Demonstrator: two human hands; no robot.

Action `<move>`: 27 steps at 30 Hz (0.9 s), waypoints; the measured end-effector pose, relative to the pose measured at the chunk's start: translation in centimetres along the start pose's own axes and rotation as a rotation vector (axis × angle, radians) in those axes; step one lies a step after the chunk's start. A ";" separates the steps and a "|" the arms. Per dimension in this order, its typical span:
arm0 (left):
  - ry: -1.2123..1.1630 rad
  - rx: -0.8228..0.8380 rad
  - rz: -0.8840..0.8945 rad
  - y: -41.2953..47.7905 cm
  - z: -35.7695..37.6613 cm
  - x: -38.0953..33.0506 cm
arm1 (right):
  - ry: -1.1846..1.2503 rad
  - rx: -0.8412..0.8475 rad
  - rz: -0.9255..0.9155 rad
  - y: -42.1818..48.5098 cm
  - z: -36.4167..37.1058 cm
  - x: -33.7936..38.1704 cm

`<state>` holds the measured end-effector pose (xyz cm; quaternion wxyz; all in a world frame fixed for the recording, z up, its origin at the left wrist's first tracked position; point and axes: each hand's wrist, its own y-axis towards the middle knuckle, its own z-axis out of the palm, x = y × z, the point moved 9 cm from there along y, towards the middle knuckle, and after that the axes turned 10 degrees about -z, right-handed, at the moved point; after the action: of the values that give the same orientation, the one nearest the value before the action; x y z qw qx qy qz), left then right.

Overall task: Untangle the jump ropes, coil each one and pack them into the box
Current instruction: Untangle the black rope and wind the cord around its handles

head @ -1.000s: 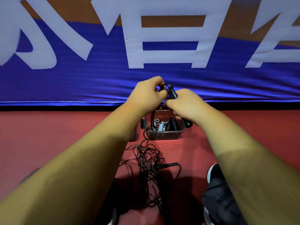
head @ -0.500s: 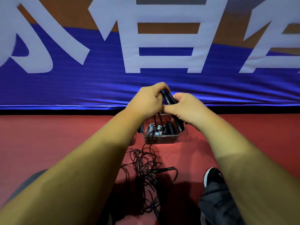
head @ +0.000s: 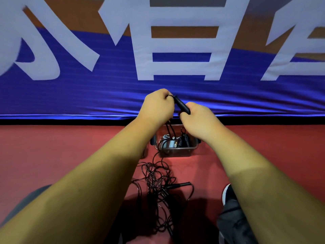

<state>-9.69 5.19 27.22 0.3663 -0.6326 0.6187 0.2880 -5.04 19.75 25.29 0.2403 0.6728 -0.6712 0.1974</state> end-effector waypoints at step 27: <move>-0.658 0.511 0.001 -0.5 -0.9 -2.0 | 0.512 -0.014 0.088 -0.1 -0.2 1.3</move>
<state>-9.41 5.55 29.44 0.6896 -0.3954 0.5202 0.3124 -4.89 18.78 26.24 0.3982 0.5693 -0.6188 0.3667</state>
